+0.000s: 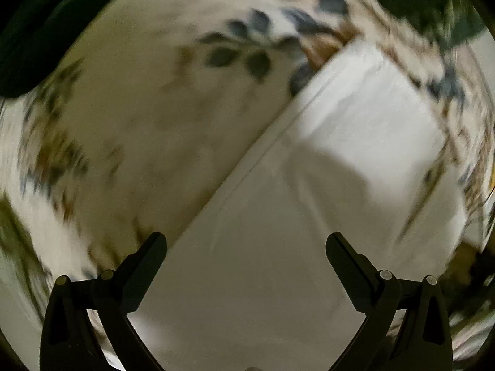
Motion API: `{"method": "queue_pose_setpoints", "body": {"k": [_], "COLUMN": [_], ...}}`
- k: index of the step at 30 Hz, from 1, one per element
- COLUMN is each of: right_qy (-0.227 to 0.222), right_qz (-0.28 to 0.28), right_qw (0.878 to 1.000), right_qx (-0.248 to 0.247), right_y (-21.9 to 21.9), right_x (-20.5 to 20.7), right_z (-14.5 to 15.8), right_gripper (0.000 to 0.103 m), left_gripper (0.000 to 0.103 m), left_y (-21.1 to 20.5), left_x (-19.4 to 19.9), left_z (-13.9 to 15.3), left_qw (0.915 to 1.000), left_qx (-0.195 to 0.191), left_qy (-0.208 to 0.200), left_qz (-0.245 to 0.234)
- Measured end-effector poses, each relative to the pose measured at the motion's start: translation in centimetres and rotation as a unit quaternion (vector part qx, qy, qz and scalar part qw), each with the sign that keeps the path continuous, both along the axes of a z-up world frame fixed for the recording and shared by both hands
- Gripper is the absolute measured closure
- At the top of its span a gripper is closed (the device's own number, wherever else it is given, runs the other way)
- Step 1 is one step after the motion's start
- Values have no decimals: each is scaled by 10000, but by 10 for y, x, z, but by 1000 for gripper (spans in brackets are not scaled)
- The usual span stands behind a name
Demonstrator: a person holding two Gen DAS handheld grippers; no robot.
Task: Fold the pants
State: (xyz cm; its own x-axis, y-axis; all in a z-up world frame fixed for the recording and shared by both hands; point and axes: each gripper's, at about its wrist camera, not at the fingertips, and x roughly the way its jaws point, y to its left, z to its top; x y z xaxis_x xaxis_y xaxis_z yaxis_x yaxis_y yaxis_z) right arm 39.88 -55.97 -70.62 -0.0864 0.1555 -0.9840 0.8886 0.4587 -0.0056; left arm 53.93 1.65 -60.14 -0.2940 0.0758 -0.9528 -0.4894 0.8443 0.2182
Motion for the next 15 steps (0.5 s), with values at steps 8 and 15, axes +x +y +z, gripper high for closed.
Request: {"method": "queue_pose_setpoints", "body": {"k": [8,15], "right_qy": [-437,-1420], "right_qz": [-308,-16], "right_qw": [9983,9894], "right_qx": [224,305], "right_y": [-4,15], "right_x": [-15,-46], "right_z": [-33,27], "right_gripper": [76,99], "left_gripper": [91,93], "left_y": [16,13], "left_x": [-24,-71], "left_z": [12,92], "left_qw": [9977,9865], "left_qx": [-86,-203], "left_qy": [-661,-1624], "left_qz": [157,-43]}}
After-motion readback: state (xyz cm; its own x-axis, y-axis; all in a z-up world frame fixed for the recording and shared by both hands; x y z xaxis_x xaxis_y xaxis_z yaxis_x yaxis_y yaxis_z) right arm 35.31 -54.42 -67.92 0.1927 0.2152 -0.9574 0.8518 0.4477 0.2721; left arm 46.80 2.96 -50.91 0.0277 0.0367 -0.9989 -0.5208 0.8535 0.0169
